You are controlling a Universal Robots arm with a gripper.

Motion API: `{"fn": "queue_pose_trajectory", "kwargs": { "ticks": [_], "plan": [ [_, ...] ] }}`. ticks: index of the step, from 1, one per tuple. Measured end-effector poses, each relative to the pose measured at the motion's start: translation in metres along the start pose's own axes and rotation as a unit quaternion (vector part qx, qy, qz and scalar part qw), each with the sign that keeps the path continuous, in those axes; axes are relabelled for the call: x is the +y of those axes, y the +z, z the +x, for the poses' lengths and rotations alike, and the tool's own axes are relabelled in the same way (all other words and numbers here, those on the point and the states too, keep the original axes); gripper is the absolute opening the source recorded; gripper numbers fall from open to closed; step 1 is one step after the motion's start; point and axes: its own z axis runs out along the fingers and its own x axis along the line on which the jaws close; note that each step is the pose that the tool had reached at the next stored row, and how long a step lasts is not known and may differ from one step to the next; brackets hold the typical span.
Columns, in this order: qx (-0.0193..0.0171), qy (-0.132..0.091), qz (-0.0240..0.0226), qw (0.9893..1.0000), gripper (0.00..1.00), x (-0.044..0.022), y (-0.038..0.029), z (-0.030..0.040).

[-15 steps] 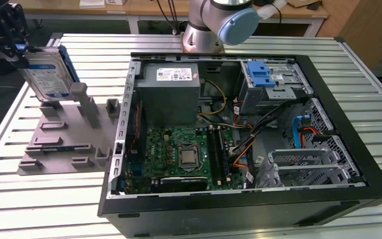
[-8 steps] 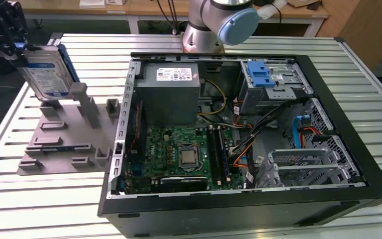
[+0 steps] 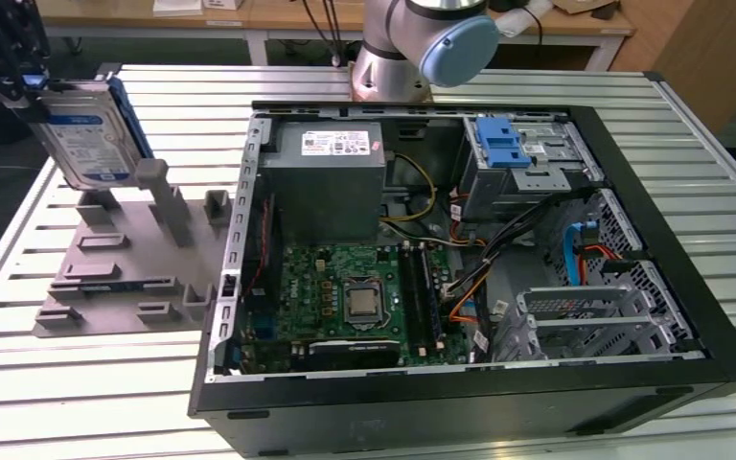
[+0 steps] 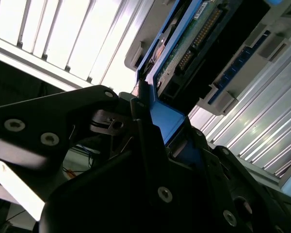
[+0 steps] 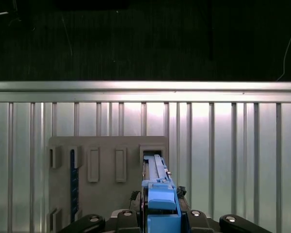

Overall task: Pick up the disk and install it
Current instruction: 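Pick up the disk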

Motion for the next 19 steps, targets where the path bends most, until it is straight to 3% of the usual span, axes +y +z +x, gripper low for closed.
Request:
{"fn": "queue_pose_trajectory", "kwargs": {
  "ticks": [19],
  "plan": [
    [0.0, 0.0, 0.0, 1.0, 0.36, 0.0, -0.0131, -0.0003]
  ]
}}
